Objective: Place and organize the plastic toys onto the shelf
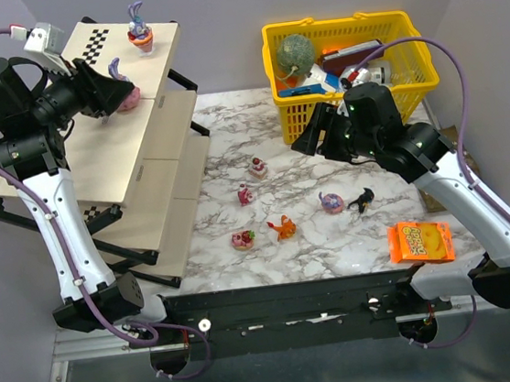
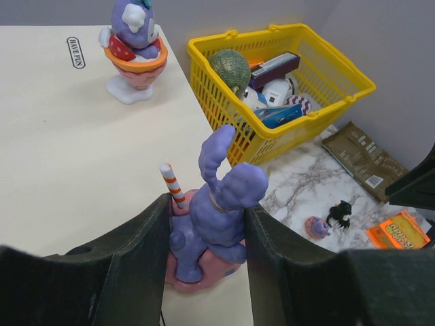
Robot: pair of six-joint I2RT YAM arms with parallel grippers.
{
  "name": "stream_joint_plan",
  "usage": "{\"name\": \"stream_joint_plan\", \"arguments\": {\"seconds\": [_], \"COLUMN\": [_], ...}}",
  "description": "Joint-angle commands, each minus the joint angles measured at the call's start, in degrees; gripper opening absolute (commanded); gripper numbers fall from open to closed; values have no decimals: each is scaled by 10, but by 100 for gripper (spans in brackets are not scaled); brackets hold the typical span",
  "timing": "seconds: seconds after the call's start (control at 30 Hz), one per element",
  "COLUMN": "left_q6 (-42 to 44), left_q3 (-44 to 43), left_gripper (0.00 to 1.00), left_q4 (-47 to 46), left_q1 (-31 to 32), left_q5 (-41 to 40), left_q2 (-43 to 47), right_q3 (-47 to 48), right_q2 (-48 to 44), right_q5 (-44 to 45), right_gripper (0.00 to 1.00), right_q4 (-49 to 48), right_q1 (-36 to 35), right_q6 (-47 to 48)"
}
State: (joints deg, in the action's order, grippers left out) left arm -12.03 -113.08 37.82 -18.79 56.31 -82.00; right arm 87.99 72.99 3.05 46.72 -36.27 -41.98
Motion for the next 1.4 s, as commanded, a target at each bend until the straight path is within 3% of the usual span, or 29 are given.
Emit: {"name": "stream_joint_plan", "arguments": {"seconds": [0.0,0.47,0.83,0.97,1.2,1.37], "left_q6": [6,-9,-10,-12,-27,-43], "left_q3": [-13,-27,-19,-15,13,29], "left_gripper": [17,25,49,47,29,28], "left_q4": [15,9,7,8,-12,-32], "left_q1": [-5,-4,4,5,7,7], "left_q5": [-8,17,16,15,26,35], "left_q2": [-8,-41,-43,-40,-16,-3], "right_q3": [-11,-23,-31,-33,-36,-39], "right_q2": [-10,-21,-25,-24,-27,-29], "right_q5": [-11,-6,-7,-9,-9,-10], "right_gripper": [75,74,74,74,74,74], "right_q4": [-8,-11,-12,-15,-15,-16], "right_q1": [3,3,3,2,3,3], "right_q6": [-1,-12,-19,-21,-19,-18]}}
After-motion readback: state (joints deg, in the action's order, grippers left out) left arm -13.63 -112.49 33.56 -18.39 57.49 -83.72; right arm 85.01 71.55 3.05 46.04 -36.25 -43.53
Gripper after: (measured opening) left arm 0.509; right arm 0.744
